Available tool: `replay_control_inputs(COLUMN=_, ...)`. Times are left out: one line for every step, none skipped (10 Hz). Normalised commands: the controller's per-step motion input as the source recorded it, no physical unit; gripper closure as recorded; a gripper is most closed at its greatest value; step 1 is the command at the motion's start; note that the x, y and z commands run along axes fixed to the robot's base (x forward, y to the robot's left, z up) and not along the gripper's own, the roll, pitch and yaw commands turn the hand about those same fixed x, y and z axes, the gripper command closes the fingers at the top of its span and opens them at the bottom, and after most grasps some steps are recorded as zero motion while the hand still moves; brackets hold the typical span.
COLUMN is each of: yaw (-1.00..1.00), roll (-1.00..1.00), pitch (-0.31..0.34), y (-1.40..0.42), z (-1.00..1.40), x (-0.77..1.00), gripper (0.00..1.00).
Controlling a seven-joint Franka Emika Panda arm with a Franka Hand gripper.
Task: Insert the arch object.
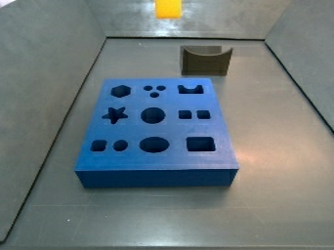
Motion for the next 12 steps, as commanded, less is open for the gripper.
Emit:
replay_control_inputs(yaw=-0.16, roll=-0.03, pitch=0.004, y=0.0, z=0.0, x=0.18, gripper=1.0)
replay_control_inputs(yaw=-0.72, roll=0.0, pitch=0.0, y=0.07, z=-0.32, x=0.46, gripper=1.0)
replay_control_inputs(yaw=-0.87, roll=0.05, pitch=0.0, y=0.11, z=-0.43, x=0.3, gripper=1.0)
replay_control_inputs(yaw=-0.95, roll=0.03, pitch=0.0, y=0.08, z=-0.44, x=0.2, gripper=1.0)
replay_control_inputs(yaw=-1.0, roll=0.01, pitch=0.0, y=0.04, z=-0.47, x=0.09, gripper=1.0)
replay_control_inputs(yaw=-1.0, roll=0.01, pitch=0.0, y=0.05, z=-0.49, x=0.07, gripper=1.0)
replay_control_inputs(yaw=-1.0, roll=0.0, pitch=0.0, y=0.0, z=-0.59, x=0.0, gripper=1.0)
replay_control_inputs(yaw=-1.0, roll=0.0, pitch=0.01, y=0.03, z=-0.71, x=0.0, gripper=1.0)
replay_control_inputs(yaw=-1.0, roll=0.0, pitch=0.011, y=0.03, z=-0.71, x=0.0, gripper=1.0)
replay_control_inputs(yaw=-1.0, roll=0.0, pitch=0.009, y=0.02, z=-0.7, x=0.0, gripper=1.0)
replay_control_inputs(yaw=-1.0, roll=0.0, pitch=0.0, y=0.01, z=-0.67, x=0.0, gripper=1.0)
replay_control_inputs(yaw=-1.0, roll=0.0, pitch=0.0, y=0.0, z=-0.26, x=0.0, gripper=1.0)
